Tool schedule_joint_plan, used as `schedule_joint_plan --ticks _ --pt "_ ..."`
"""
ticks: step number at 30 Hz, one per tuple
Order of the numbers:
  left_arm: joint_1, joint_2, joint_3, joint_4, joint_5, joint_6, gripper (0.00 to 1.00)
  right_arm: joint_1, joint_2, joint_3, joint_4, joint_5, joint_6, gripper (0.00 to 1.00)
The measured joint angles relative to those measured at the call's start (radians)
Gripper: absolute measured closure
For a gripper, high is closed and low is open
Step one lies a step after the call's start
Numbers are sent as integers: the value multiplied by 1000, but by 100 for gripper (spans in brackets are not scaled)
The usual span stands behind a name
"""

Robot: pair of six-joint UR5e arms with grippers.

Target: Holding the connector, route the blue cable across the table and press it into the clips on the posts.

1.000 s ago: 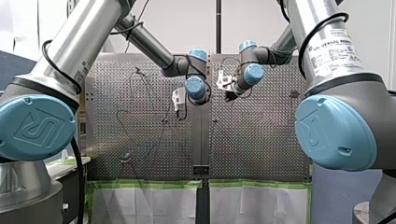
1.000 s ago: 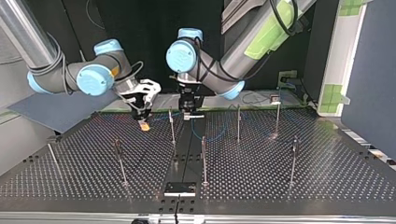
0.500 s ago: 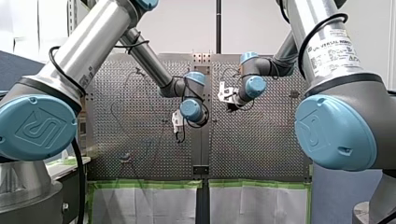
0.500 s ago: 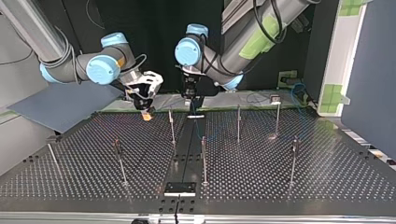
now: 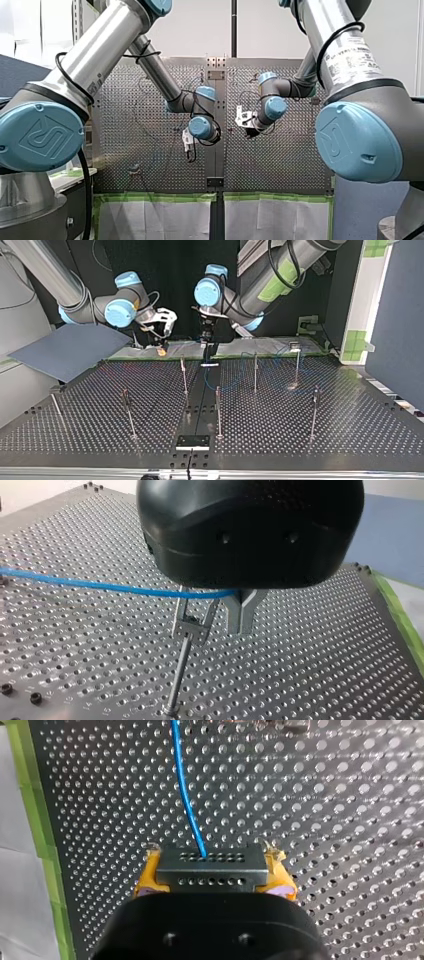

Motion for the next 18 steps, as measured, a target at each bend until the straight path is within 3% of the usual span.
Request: schedule_joint_plan --ticks 9,18 --pt "6 -12 44 7 44 -28 100 -22 4 -13 -30 -31 6 100" --pt "20 -79 120 -56 48 -44 100 -43 13 -21 -51 -66 17 100"
